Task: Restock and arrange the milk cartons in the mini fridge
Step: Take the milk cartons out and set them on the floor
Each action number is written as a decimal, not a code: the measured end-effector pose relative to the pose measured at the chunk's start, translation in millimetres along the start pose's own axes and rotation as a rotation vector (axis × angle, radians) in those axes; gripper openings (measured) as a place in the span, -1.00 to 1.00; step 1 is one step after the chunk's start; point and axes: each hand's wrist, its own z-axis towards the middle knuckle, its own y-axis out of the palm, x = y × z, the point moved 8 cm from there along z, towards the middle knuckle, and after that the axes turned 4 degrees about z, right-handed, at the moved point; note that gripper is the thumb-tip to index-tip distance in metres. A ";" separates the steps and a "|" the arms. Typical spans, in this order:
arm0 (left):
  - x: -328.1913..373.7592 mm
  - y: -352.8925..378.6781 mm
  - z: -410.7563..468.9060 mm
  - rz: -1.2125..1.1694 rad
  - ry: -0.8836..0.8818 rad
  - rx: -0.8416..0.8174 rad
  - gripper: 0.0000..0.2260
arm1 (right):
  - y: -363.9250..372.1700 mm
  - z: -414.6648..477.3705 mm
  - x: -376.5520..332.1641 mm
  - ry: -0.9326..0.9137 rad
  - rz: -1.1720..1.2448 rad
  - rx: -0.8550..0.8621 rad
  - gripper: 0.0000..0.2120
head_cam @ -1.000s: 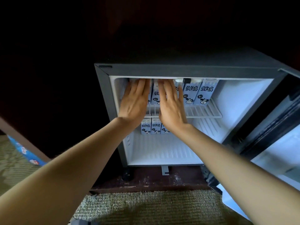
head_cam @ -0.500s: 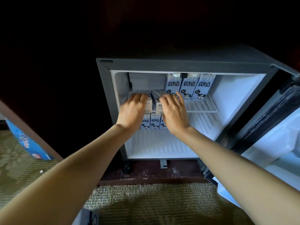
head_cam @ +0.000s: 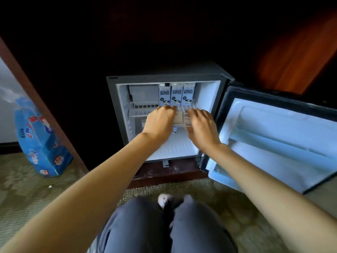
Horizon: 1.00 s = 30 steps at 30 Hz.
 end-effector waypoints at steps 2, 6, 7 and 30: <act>32.5 -14.0 -18.4 -0.047 0.036 -0.025 -0.78 | -30.4 -25.8 12.8 0.075 0.038 -0.063 -0.56; 105.9 -27.2 -51.9 -0.113 0.121 -0.115 -0.82 | -90.4 -83.1 45.4 0.226 0.024 -0.144 -0.68; 125.9 -28.1 -59.3 -0.121 0.151 -0.138 -0.83 | -102.7 -98.7 54.9 0.263 0.005 -0.165 -0.68; 383.8 182.3 -265.8 -0.220 0.491 -0.821 -0.78 | -65.5 -559.4 184.3 1.240 0.134 -0.625 -0.51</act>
